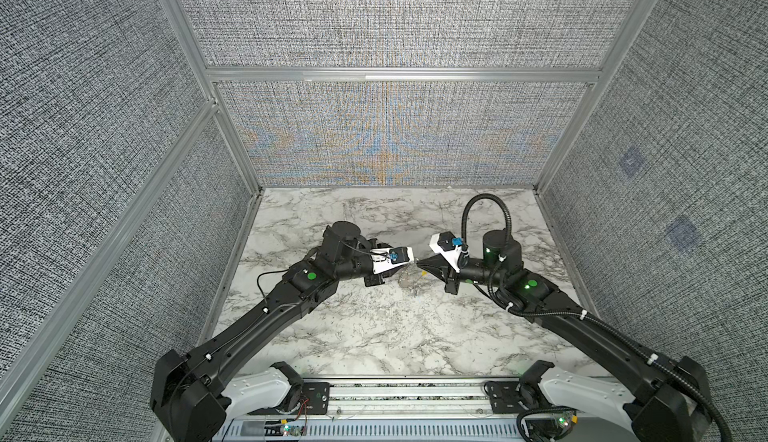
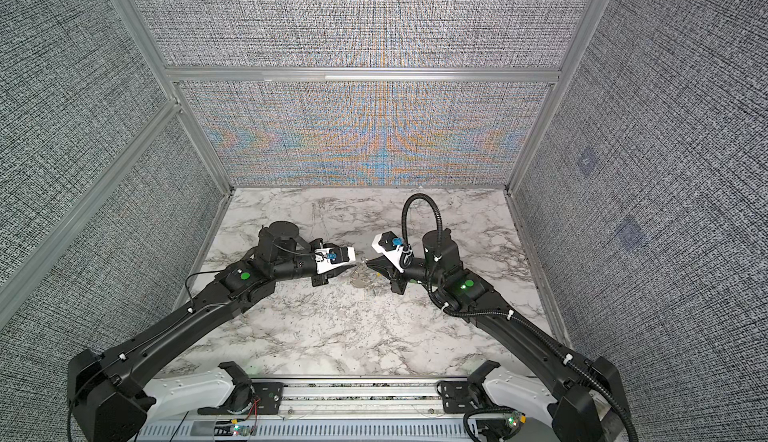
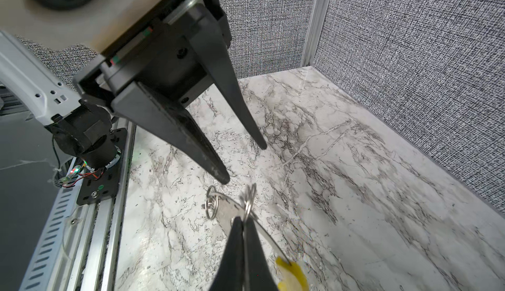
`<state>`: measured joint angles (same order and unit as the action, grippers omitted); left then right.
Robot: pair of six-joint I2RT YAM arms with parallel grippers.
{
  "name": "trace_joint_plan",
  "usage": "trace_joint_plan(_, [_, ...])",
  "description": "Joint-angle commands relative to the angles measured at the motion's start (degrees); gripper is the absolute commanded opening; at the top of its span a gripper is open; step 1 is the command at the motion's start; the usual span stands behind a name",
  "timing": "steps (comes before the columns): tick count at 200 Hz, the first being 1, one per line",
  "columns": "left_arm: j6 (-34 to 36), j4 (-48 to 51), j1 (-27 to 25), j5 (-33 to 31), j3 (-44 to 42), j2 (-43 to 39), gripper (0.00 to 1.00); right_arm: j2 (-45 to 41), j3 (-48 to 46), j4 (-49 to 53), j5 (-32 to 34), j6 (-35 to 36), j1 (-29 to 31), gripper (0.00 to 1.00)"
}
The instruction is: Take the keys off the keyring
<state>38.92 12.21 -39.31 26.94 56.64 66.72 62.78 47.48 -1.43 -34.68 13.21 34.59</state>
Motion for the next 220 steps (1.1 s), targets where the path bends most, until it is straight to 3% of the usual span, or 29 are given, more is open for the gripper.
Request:
trace_joint_plan(1, [-4.6,-0.4,1.4,6.3,0.7,-0.3,0.32,0.1,0.5,0.5,-3.7,3.3,-0.3,0.00])
trace_joint_plan(96, [-7.7,1.5,2.4,16.1,1.3,1.6,0.26,1.2,0.5,0.1,-7.2,10.2,-0.7,0.00])
trace_joint_plan(220, [-8.0,-1.6,2.3,17.1,0.2,3.2,0.19,2.0,1.4,-0.9,-9.7,11.0,-0.7,0.00])
